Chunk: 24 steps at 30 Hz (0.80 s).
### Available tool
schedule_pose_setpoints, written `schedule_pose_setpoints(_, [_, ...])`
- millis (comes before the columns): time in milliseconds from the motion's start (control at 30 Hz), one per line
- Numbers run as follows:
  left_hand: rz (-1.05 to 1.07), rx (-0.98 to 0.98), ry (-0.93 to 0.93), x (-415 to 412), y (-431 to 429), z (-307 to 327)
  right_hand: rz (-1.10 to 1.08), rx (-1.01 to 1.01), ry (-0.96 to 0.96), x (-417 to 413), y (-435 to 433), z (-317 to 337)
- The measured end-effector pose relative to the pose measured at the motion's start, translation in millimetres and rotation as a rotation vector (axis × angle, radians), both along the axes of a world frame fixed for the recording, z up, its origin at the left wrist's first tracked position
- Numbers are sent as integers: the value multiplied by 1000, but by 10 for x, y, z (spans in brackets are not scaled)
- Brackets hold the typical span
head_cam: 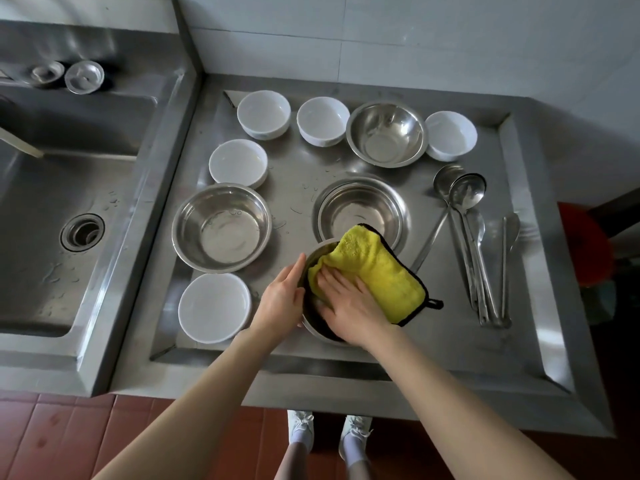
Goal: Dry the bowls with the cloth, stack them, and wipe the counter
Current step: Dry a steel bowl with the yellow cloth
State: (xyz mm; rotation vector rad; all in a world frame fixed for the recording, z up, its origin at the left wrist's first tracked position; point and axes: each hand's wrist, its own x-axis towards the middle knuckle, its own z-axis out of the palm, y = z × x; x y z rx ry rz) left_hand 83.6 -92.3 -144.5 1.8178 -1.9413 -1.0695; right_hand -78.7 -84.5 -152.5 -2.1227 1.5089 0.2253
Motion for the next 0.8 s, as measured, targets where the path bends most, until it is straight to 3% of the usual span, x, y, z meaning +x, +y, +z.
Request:
schedule_pose_setpoints(167, [39, -16, 27, 22, -1, 40, 169, 141, -87, -85, 230, 150])
schedule_pose_setpoints(333, [62, -11, 57, 49, 15, 62, 266, 137, 37, -375, 473, 330])
schedule_pose_setpoints(533, [55, -28, 31, 48, 39, 73, 245, 112, 92, -415, 563, 352])
schedule_pose_setpoints(800, [23, -27, -1, 73, 90, 62, 149, 217, -94, -38, 485, 225])
